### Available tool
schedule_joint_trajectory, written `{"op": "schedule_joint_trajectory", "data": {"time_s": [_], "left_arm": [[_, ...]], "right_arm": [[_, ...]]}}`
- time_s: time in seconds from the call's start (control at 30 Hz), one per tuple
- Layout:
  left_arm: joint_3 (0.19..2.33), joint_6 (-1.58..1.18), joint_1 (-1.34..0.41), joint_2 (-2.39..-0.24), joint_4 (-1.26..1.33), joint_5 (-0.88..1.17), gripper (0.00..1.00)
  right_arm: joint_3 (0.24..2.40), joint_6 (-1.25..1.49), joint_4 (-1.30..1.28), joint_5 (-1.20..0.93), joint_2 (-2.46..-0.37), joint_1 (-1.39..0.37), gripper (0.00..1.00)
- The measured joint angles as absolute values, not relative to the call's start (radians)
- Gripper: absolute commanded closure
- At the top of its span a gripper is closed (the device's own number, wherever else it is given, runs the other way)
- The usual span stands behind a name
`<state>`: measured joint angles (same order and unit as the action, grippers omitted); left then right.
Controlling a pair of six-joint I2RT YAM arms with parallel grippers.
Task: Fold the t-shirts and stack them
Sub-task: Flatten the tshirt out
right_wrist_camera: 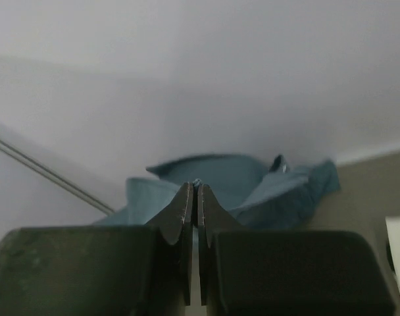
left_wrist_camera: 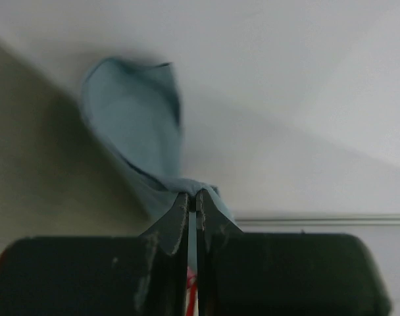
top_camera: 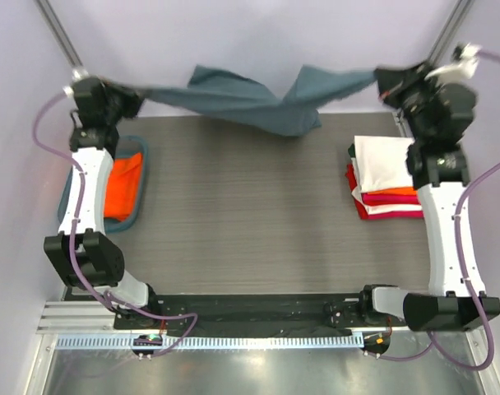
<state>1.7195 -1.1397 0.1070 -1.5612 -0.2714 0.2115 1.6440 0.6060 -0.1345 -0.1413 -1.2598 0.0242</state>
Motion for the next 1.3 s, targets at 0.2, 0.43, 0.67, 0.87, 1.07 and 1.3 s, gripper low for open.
{"op": "schedule_joint_trajectory", "data": {"time_s": [0.2,0.43,0.67,0.87,1.07,1.3], "left_arm": [[1.179,-1.119,0.112,-1.529,-0.262,0.197,1.0],[0.849,-1.117,0.115,-1.277,-0.298,0.154,1.0],[0.768,-1.106,0.118,-1.133,-0.306,0.118,1.0],[0.714,-1.092,0.118,-1.051,-0.35,0.113,1.0],[0.698,-1.092,0.118,-0.989,-0.384,0.103,1.0],[0.809,-1.087,0.118,-1.051,-0.423,0.099,1.0]], "right_arm": [[1.107,0.642,-0.162,-0.114,-1.098,0.028,0.99],[0.817,0.682,-0.252,-0.088,-0.788,0.028,0.99],[0.702,0.686,-0.3,-0.143,-0.652,0.029,0.99],[0.721,0.643,-0.382,-0.144,-0.602,0.03,0.99],[0.752,0.619,-0.39,-0.163,-0.646,0.029,0.99],[0.945,0.594,-0.398,-0.167,-0.96,0.03,0.99]]}}
